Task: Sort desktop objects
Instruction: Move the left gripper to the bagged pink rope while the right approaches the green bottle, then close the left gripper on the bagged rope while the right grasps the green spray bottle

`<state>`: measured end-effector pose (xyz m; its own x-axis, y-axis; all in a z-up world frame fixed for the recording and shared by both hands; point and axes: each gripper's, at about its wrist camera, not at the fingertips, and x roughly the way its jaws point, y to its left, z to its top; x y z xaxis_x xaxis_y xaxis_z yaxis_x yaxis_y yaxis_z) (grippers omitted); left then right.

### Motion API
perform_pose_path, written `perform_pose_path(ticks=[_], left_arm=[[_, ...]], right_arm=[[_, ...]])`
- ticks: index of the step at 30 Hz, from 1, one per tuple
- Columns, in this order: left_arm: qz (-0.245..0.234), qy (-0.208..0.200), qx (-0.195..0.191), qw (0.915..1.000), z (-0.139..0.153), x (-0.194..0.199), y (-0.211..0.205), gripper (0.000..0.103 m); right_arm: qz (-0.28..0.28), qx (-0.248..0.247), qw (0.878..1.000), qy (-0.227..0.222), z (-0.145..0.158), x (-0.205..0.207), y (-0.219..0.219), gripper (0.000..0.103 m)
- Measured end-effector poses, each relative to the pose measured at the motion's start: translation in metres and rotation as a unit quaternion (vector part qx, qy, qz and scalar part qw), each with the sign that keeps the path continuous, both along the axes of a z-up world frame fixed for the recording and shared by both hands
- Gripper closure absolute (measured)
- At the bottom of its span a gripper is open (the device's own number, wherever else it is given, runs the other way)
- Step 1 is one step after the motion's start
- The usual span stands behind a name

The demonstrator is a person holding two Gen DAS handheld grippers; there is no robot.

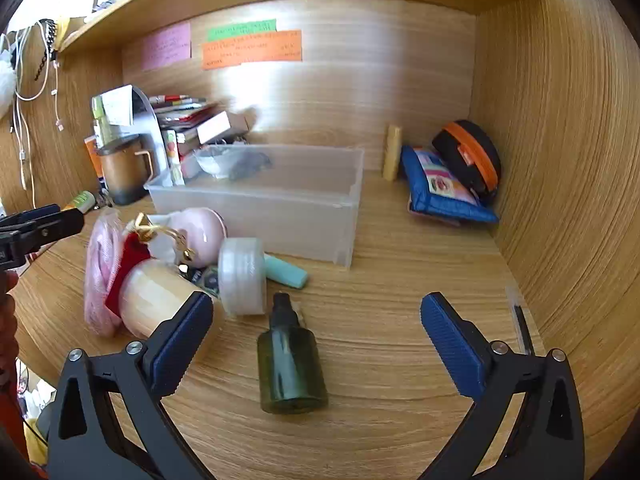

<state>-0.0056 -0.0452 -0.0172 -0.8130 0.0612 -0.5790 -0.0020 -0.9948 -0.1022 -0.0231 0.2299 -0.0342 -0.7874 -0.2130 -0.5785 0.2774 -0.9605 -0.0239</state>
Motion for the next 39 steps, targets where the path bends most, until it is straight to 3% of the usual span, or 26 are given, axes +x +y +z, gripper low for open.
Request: perform_pose_path(ticks=[11, 19, 28, 30, 33, 39], left_arm=[[-0.015, -0.079, 0.044, 0.9958, -0.041, -0.013, -0.011, 0.000], [-0.055, -0.094, 0.070, 0.9916, -0.051, -0.016, -0.010, 0.000], [-0.064, -0.142, 0.117, 0.9809, -0.067, -0.038, -0.011, 0.000], [-0.058, -0.142, 0.109, 0.9822, -0.066, -0.042, -0.008, 0.000], [-0.046, -0.134, 0.089, 0.9859, -0.066, -0.045, -0.004, 0.000], [-0.024, -0.112, 0.016, 0.9933, -0.063, -0.044, 0.008, 0.000]], right_arm=[[0.003, 0.026, 0.998, -0.055, -0.031, -0.006, 0.004, 0.001], [0.012, 0.032, 0.997, -0.072, -0.043, -0.011, -0.002, 0.002], [0.034, 0.054, 0.994, -0.090, -0.055, -0.022, -0.013, 0.016], [0.036, 0.049, 0.994, -0.091, -0.056, -0.024, -0.013, 0.017], [0.042, 0.042, 0.993, -0.098, -0.055, -0.028, -0.011, 0.028], [0.051, 0.053, 0.993, -0.093, -0.054, -0.027, -0.015, 0.039]])
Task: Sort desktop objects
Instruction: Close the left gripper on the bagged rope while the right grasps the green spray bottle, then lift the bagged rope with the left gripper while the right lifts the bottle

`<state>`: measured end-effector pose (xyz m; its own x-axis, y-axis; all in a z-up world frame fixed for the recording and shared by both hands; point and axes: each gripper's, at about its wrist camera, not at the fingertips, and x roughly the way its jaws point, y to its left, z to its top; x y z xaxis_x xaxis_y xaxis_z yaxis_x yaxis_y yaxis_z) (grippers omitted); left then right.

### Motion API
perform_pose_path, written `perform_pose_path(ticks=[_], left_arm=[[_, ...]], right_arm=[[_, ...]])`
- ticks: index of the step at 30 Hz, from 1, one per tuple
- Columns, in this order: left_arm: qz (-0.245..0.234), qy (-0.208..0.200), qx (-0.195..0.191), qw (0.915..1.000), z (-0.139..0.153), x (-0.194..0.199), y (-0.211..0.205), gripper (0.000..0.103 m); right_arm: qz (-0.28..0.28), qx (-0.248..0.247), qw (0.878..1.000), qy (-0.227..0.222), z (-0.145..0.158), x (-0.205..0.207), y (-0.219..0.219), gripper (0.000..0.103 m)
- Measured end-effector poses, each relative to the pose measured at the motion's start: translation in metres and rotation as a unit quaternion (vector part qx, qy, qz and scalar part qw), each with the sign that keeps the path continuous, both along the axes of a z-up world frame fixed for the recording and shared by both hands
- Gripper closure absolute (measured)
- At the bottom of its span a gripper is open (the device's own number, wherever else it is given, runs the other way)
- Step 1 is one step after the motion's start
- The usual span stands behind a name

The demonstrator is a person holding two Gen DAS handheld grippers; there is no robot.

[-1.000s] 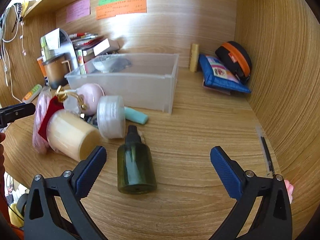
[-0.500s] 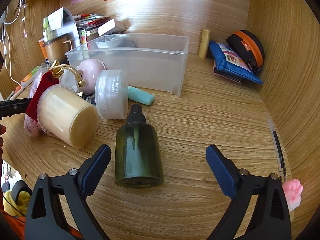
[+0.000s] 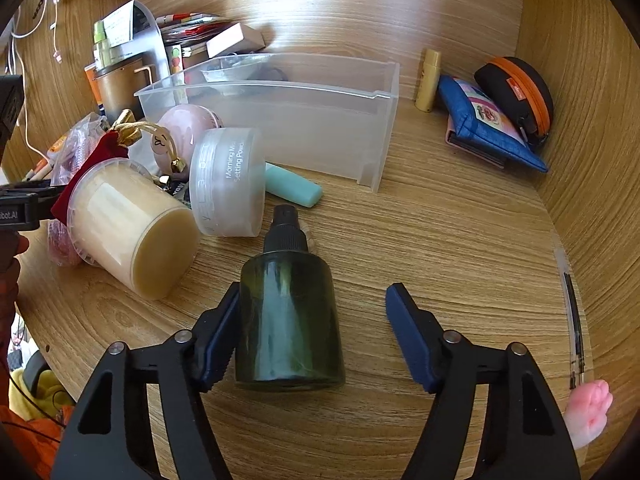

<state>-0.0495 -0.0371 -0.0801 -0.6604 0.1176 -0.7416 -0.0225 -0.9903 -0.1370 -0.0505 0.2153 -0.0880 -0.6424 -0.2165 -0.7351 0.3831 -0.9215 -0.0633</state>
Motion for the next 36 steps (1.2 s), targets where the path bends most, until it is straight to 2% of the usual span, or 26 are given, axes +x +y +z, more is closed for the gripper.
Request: perform_pose_path(ticks=[3, 6, 10, 18, 22, 36], left_arm=[[0.005, 0.016, -0.046, 0.9988, 0.002, 0.003, 0.007, 0.000], [0.010, 0.024, -0.069, 0.9972, 0.002, 0.005, 0.011, 0.001], [0.011, 0.028, -0.080, 0.9963, 0.003, 0.007, 0.013, 0.013], [0.017, 0.036, -0.081, 0.9959, 0.005, 0.014, 0.016, 0.024], [0.021, 0.045, -0.094, 0.9943, 0.009, 0.019, 0.019, 0.029], [0.050, 0.070, -0.087, 0.9925, 0.023, 0.029, 0.004, 0.040]], right_arm=[[0.007, 0.001, 1.000, -0.001, 0.001, -0.001, -0.002, 0.047], [0.012, -0.002, 1.000, -0.003, 0.001, -0.002, -0.002, 0.054], [0.019, -0.008, 1.000, -0.007, 0.002, -0.003, -0.003, 0.065], [0.018, -0.017, 1.000, -0.008, 0.002, 0.000, 0.001, 0.065], [0.012, -0.024, 1.000, -0.005, 0.005, 0.003, 0.005, 0.065], [0.003, -0.036, 0.999, 0.016, 0.022, 0.008, 0.012, 0.065]])
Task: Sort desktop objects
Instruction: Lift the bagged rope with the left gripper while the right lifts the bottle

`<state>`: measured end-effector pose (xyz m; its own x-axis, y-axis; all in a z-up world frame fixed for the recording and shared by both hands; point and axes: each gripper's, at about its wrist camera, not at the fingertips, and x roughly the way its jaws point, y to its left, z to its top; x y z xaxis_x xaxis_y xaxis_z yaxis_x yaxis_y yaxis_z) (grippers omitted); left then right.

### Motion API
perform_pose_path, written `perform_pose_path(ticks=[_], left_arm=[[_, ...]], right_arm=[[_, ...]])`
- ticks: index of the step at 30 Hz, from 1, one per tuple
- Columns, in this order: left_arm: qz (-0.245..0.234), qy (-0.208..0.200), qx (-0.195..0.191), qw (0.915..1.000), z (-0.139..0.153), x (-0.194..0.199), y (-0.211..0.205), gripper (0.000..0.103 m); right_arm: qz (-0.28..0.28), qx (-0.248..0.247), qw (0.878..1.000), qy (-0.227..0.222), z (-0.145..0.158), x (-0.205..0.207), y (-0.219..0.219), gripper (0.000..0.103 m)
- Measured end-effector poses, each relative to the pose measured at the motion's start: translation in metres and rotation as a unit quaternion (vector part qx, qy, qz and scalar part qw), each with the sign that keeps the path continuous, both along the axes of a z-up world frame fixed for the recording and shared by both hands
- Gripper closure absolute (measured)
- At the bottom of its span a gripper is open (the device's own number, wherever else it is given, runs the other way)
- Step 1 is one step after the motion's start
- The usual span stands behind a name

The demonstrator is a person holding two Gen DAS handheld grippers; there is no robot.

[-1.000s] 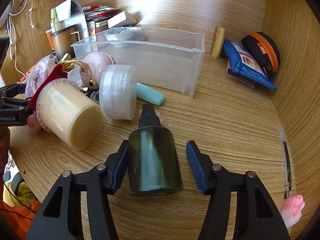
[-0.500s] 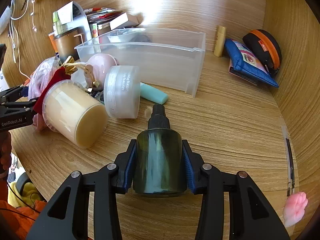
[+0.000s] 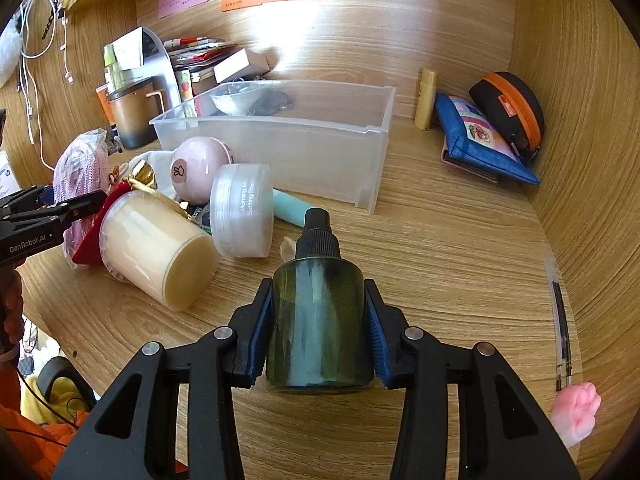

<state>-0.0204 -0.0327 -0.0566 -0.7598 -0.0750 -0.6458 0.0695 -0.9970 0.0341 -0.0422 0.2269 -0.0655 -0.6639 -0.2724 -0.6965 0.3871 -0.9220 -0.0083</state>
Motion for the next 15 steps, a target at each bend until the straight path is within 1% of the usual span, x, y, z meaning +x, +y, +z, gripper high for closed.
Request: perform_pose_path(ticks=[8, 15], left_arm=[[0.005, 0.020, 0.003, 0.9998, 0.012, 0.005, -0.004, 0.040], [0.008, 0.039, 0.009, 0.9991, 0.027, 0.005, -0.008, 0.040]], right_arm=[[-0.005, -0.006, 1.000, 0.005, 0.007, -0.001, 0.003, 0.065], [-0.012, -0.013, 1.000, 0.023, 0.022, -0.001, 0.004, 0.065]])
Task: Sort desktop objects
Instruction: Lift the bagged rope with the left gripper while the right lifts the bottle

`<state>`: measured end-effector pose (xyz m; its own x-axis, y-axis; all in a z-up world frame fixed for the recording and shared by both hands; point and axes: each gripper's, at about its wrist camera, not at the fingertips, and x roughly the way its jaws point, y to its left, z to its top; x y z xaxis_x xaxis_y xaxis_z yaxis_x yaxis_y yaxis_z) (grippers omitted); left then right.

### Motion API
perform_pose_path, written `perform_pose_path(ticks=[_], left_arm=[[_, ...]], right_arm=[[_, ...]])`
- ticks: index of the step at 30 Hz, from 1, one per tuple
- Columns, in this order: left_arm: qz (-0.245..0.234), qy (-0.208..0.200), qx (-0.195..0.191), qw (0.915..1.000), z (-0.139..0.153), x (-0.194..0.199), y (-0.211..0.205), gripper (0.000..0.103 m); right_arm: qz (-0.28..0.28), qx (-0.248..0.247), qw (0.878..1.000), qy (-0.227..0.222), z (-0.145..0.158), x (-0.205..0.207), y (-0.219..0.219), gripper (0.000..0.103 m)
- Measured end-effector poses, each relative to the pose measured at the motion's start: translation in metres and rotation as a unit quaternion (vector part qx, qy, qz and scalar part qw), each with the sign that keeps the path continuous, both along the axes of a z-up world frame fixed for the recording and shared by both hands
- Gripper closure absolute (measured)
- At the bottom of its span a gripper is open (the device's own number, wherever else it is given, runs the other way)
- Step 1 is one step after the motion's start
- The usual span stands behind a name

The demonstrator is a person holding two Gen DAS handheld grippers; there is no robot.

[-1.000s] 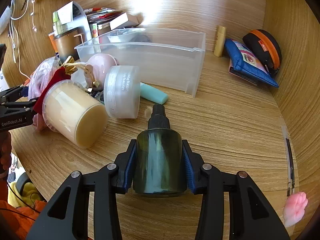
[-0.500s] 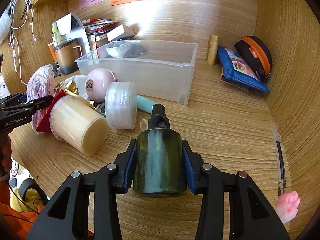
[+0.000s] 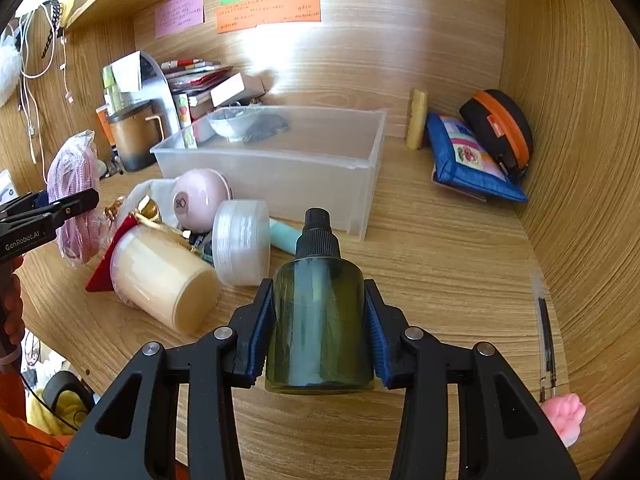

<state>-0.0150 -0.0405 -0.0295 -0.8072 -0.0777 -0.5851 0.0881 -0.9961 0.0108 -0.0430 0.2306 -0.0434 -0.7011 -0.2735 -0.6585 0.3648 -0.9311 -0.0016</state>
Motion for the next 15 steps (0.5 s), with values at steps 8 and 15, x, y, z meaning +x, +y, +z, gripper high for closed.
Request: perform_pose_path(ticks=[8, 15], left_arm=[[-0.008, 0.016, 0.003, 0.9998, 0.017, -0.004, -0.004, 0.040], [-0.019, 0.020, 0.004, 0.9996, 0.032, -0.012, -0.014, 0.040]], right_arm=[[-0.006, -0.002, 1.000, 0.020, 0.022, -0.004, 0.000, 0.065], [0.001, 0.008, 0.999, 0.047, 0.045, -0.012, -0.005, 0.065]])
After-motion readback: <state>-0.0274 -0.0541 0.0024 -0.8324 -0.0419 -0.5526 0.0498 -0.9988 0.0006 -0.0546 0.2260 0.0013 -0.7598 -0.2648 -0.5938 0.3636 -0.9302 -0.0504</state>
